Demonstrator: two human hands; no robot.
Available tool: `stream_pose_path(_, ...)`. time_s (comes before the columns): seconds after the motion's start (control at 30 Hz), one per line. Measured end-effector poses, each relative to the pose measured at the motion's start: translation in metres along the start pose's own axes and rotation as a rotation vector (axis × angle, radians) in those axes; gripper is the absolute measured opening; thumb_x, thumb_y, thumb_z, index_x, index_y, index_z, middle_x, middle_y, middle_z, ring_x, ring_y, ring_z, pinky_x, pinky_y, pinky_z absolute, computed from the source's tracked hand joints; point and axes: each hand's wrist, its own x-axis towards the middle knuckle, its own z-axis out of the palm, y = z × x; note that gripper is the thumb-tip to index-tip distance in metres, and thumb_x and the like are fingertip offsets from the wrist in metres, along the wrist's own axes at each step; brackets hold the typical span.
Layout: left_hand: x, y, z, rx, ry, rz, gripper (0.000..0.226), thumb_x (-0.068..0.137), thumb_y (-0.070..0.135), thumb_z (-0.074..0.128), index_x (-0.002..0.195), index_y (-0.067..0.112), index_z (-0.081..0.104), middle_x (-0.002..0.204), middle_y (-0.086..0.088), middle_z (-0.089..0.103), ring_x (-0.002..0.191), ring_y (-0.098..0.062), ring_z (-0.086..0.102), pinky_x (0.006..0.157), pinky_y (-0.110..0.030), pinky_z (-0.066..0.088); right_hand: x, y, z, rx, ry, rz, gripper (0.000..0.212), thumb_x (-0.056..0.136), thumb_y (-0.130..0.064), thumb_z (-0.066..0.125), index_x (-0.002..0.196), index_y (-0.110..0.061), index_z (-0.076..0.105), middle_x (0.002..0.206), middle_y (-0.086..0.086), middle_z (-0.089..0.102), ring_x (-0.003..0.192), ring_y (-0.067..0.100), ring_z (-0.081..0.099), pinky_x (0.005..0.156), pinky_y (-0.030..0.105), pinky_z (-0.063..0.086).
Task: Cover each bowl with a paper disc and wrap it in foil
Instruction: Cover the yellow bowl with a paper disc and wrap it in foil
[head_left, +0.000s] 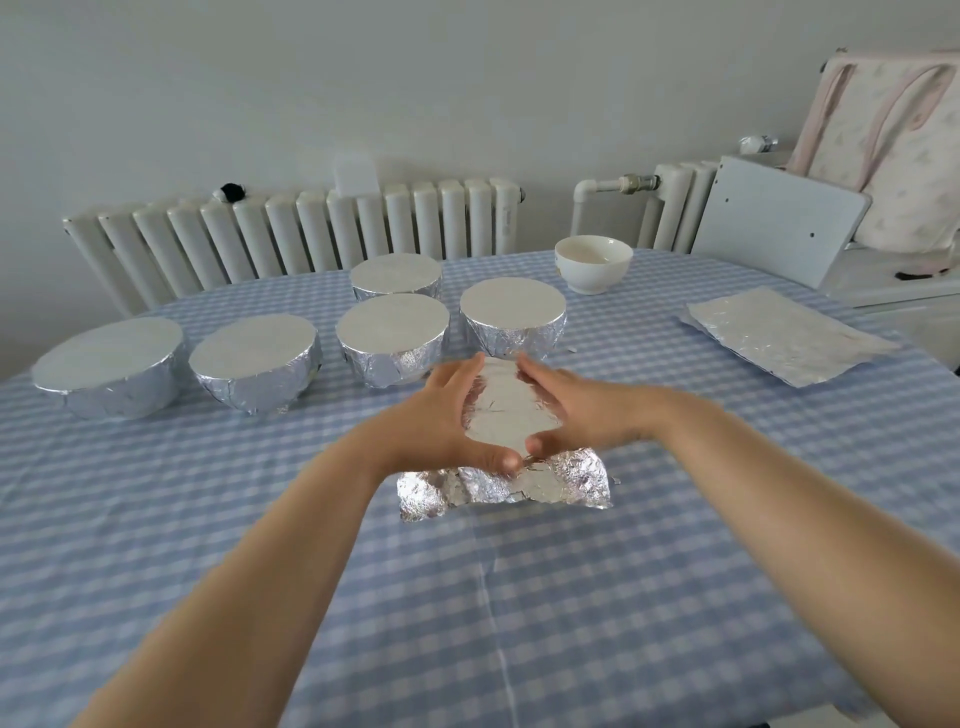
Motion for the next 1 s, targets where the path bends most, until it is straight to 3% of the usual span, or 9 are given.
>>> stream_pose_path(0.1, 0.005, 0.001, -0.002, 0.036, -0.052, -0.012, 0.138, 0.055, 0.071, 0.078, 0.158, 0.028, -0.004, 0.159, 0.021, -0.004, 0.146, -0.014, 0.019, 0.115, -0.030, 0.021, -0.003, 0.002, -0.001, -0.001, -0.062, 0.046, 0.135, 0.066, -0.061, 0.074, 0.152, -0.028, -0.024, 0.165, -0.006, -0.001, 0.150, 0.014, 0.008, 0.122, 0.032, 0.012)
stream_pose_path(0.2, 0.010, 0.001, -0.002, 0.091, -0.071, -0.030, 0.136, 0.062, 0.067, 0.079, 0.157, 0.027, -0.010, 0.161, 0.019, -0.012, 0.148, -0.011, 0.011, 0.114, -0.028, 0.017, -0.004, 0.008, 0.007, 0.061, -0.003, 0.052, 0.139, 0.067, -0.045, 0.086, 0.153, -0.030, -0.021, 0.163, -0.012, 0.003, 0.148, 0.009, 0.011, 0.120, 0.028, 0.013)
stream_pose_path(0.33, 0.009, -0.006, -0.003, 0.049, -0.074, -0.015, 0.138, 0.061, 0.064, 0.083, 0.156, 0.034, -0.011, 0.159, 0.022, -0.021, 0.149, -0.006, 0.001, 0.119, -0.032, 0.012, -0.005, 0.012, 0.016, 0.176, 0.072, 0.038, 0.140, 0.064, -0.039, 0.090, 0.154, -0.030, -0.017, 0.162, -0.013, 0.010, 0.146, 0.007, 0.016, 0.118, 0.025, 0.017)
stream_pose_path(0.47, 0.001, -0.009, 0.008, -0.048, 0.092, 0.101, 0.134, 0.059, 0.054, 0.089, 0.156, 0.040, -0.003, 0.157, 0.027, -0.020, 0.140, 0.004, 0.000, 0.113, -0.030, 0.016, -0.007, 0.012, 0.020, 0.242, 0.103, 0.037, 0.141, 0.062, -0.037, 0.092, 0.155, -0.029, -0.014, 0.162, -0.011, 0.012, 0.143, 0.005, 0.020, 0.116, 0.022, 0.020)
stream_pose_path(0.6, -0.005, -0.017, 0.027, -0.229, 0.293, 0.160, 0.140, 0.046, 0.066, 0.085, 0.153, 0.042, -0.002, 0.159, 0.023, -0.009, 0.145, 0.006, -0.003, 0.115, -0.027, 0.012, -0.010, 0.011, 0.024, 0.298, 0.143, 0.024, 0.136, 0.064, -0.028, 0.091, 0.157, -0.025, -0.008, 0.161, -0.011, 0.014, 0.134, -0.004, 0.021, 0.105, 0.013, 0.020)
stream_pose_path(0.7, -0.013, -0.019, 0.042, -0.444, 0.352, 0.150, 0.145, 0.051, 0.057, 0.091, 0.152, 0.039, -0.011, 0.158, 0.016, 0.006, 0.146, 0.006, 0.011, 0.118, -0.026, 0.022, -0.013, 0.010, 0.028, 0.332, 0.174, 0.030, 0.134, 0.064, -0.028, 0.091, 0.157, -0.025, -0.005, 0.160, -0.012, 0.016, 0.131, -0.005, 0.024, 0.101, 0.010, 0.022)
stream_pose_path(0.8, -0.016, -0.020, 0.050, -0.606, 0.332, 0.191, 0.146, 0.063, 0.020, 0.092, 0.151, 0.023, -0.025, 0.150, 0.016, 0.014, 0.132, 0.025, 0.020, 0.108, -0.007, 0.031, -0.015, 0.008, 0.033, 0.345, 0.204, 0.025, 0.135, 0.062, -0.031, 0.091, 0.157, -0.024, -0.004, 0.161, -0.012, 0.015, 0.134, -0.003, 0.022, 0.104, 0.013, 0.021)
stream_pose_path(0.9, -0.015, -0.027, 0.056, -0.667, 0.274, 0.250, 0.145, 0.064, 0.025, 0.088, 0.146, 0.025, -0.032, 0.147, 0.008, 0.031, 0.131, 0.013, 0.039, 0.100, -0.011, 0.040, -0.016, 0.002, 0.038, 0.368, 0.237, 0.025, 0.142, 0.051, -0.045, 0.089, 0.157, -0.024, -0.003, 0.162, -0.008, 0.014, 0.141, 0.001, 0.020, 0.115, 0.021, 0.021)
stream_pose_path(1.0, -0.015, -0.036, 0.054, -0.693, 0.205, 0.220, 0.138, 0.066, 0.021, 0.085, 0.148, 0.024, -0.026, 0.142, 0.010, 0.040, 0.122, 0.017, 0.047, 0.093, -0.008, 0.041, -0.016, -0.002, 0.044, 0.382, 0.284, 0.017, 0.147, 0.044, -0.054, 0.085, 0.157, -0.023, -0.003, 0.163, -0.005, 0.014, 0.145, 0.005, 0.019, 0.121, 0.032, 0.020)
